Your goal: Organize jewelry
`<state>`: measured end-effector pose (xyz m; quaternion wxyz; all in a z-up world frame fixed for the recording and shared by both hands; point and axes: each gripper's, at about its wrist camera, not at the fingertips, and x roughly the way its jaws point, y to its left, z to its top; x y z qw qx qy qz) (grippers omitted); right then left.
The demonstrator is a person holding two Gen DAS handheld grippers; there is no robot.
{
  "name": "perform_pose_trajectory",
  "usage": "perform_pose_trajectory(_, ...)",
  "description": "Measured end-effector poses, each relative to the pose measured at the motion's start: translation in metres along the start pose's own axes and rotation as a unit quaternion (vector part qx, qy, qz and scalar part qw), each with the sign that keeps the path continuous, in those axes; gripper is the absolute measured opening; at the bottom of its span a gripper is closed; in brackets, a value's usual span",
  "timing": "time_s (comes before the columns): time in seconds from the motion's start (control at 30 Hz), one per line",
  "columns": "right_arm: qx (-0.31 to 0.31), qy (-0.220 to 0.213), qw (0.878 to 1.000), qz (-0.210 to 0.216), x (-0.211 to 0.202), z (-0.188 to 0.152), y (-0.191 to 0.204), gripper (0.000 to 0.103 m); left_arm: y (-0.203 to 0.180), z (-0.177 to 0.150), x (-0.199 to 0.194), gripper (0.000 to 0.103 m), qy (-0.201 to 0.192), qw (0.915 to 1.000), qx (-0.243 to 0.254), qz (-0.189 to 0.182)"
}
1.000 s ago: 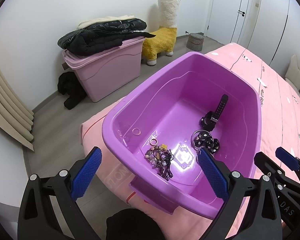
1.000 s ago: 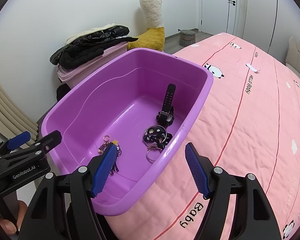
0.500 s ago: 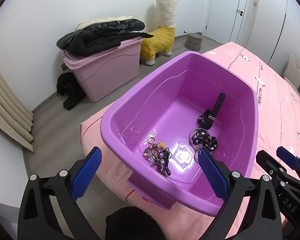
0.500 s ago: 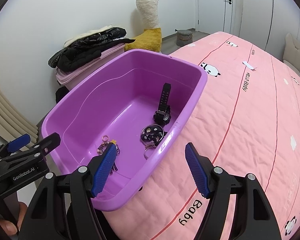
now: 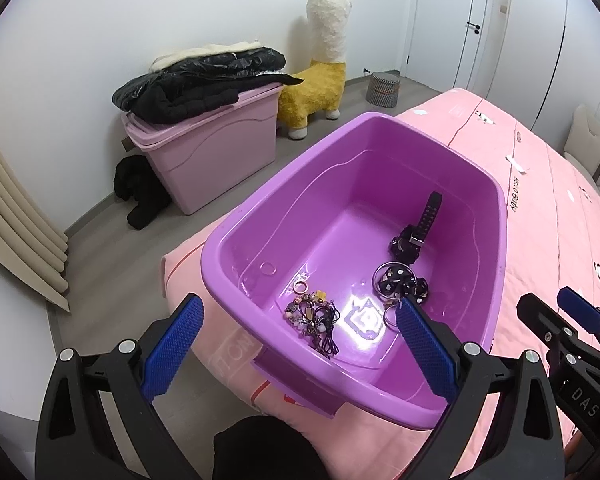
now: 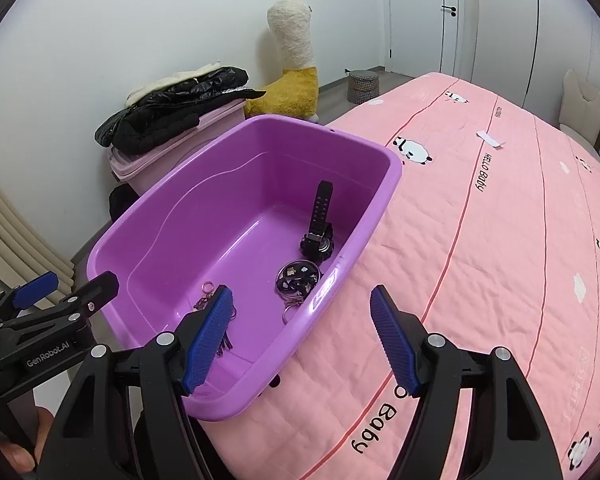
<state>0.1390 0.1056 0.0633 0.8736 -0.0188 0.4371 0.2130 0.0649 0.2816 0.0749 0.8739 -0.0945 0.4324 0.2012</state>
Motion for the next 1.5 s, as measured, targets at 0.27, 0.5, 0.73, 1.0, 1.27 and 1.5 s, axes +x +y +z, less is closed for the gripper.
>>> perform_pose_trajectory(0.27,0.004,-0.008,1.000,0.000,-0.008,0.001,-0.003,0.068,-0.002,0.002,-0.006,0.095,-0.005,1.0000,0.003,0.000)
perform_pose_trajectory(0.5,0.007,-0.013,1.000,-0.001,-0.013,0.001,-0.005,0.068,-0.004,0.001,-0.010,0.095,-0.008,1.0000,0.005,-0.003)
perform_pose_trajectory(0.73,0.005,-0.013,1.000,-0.002,-0.015,0.000,-0.005,0.068,-0.003,0.002,-0.012,0.095,-0.007,1.0000,0.004,-0.005)
perform_pose_trajectory(1.0,0.005,-0.013,1.000,-0.002,-0.016,0.000,-0.004,0.068,-0.003,0.001,-0.018,0.095,-0.014,0.9999,0.005,-0.005)
perform_pose_trajectory(1.27,0.004,-0.015,1.000,-0.003,-0.017,0.000,-0.004,0.068,-0.001,0.001,-0.020,0.095,-0.012,0.9999,-0.001,-0.009)
perform_pose_trajectory(1.5,0.003,-0.014,1.000,-0.002,-0.018,-0.001,-0.004,0.068,0.004,0.000,-0.020,0.095,-0.008,0.9999,-0.008,-0.007)
